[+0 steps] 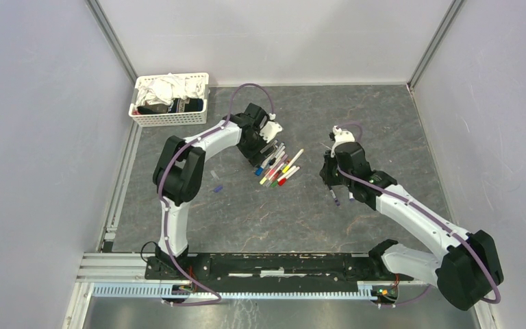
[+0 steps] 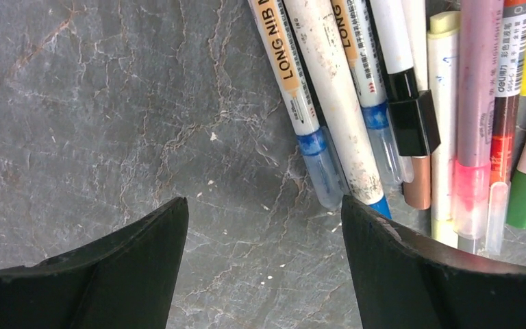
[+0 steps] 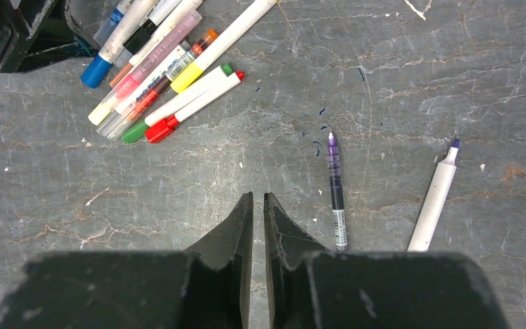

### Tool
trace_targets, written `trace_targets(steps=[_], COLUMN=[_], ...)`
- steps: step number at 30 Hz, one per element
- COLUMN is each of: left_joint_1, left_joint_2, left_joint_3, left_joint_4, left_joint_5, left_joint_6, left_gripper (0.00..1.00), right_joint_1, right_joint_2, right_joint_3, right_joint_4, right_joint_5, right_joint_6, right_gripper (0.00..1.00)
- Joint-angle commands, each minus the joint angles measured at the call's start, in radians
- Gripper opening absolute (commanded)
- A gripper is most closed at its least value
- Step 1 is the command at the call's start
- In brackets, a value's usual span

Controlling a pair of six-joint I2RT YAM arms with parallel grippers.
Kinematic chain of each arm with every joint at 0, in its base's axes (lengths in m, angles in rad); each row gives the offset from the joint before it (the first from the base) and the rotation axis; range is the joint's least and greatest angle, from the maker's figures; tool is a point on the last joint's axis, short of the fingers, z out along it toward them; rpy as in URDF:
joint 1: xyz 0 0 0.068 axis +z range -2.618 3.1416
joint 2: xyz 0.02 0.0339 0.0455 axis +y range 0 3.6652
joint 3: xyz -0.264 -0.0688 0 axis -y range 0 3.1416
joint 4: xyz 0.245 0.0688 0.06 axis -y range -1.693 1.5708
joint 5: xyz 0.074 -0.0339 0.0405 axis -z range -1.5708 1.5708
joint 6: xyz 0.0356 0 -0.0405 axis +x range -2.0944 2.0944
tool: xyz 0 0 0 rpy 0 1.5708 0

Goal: Open the pen caps
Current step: Pick up the pen from the center of the board.

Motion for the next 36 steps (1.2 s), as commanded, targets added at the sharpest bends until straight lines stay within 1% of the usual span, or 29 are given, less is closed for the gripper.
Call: trace_targets(steps=[1, 4, 11, 13, 18, 20, 24, 26, 29, 31, 36], left_joint_1=[-0.011, -0.011, -0.008, -0.008, -0.006, -0.007, -0.007, -0.009, -0.009, -0.009, -0.009], left_joint_2=[0.024, 0.030, 0.008, 0.005, 0.008, 0.014, 0.036, 0.044, 0.063, 0.079, 0.114], left_joint_3=[0.033, 0.033, 0.036, 0.039, 0.058, 0.073, 0.115, 0.122, 0.137, 0.152, 0.181], left_joint_4=[0.050, 0.056, 0.068, 0.068, 0.069, 0.066, 0.031, 0.023, 0.022, 0.019, 0.016], left_joint_5=[-0.022, -0.030, -0.040, -0.047, -0.064, -0.061, -0.011, 0.010, 0.009, 0.001, -0.008], left_joint_6=[-0.050, -0.050, -0.041, -0.038, -0.041, -0.045, -0.047, -0.043, -0.039, -0.035, -0.031], left_gripper=[0.86, 0.84, 0.71, 0.69, 0.69, 0.72, 0.79, 0.81, 0.80, 0.78, 0.71], right_joint_1=[-0.003, -0.004, -0.019, -0.024, -0.037, -0.043, -0.062, -0.076, -0.093, -0.101, -0.117], right_joint_2=[-0.027, -0.032, -0.023, -0.022, -0.023, -0.019, -0.016, -0.015, -0.011, -0.011, -0.012], right_joint_3=[-0.009, -0.014, -0.024, -0.030, -0.047, -0.052, -0.059, -0.065, -0.067, -0.066, -0.067], right_joint_4=[0.028, 0.030, 0.053, 0.061, 0.074, 0.078, 0.085, 0.090, 0.094, 0.096, 0.094], right_joint_5=[-0.004, -0.004, -0.038, -0.051, -0.077, -0.087, -0.104, -0.117, -0.117, -0.143, -0.154], right_joint_6=[0.017, 0.019, 0.025, 0.026, 0.023, 0.021, 0.012, 0.006, 0.000, -0.006, -0.013], right_gripper=[0.14, 0.13, 0.11, 0.11, 0.10, 0.10, 0.10, 0.10, 0.10, 0.10, 0.08])
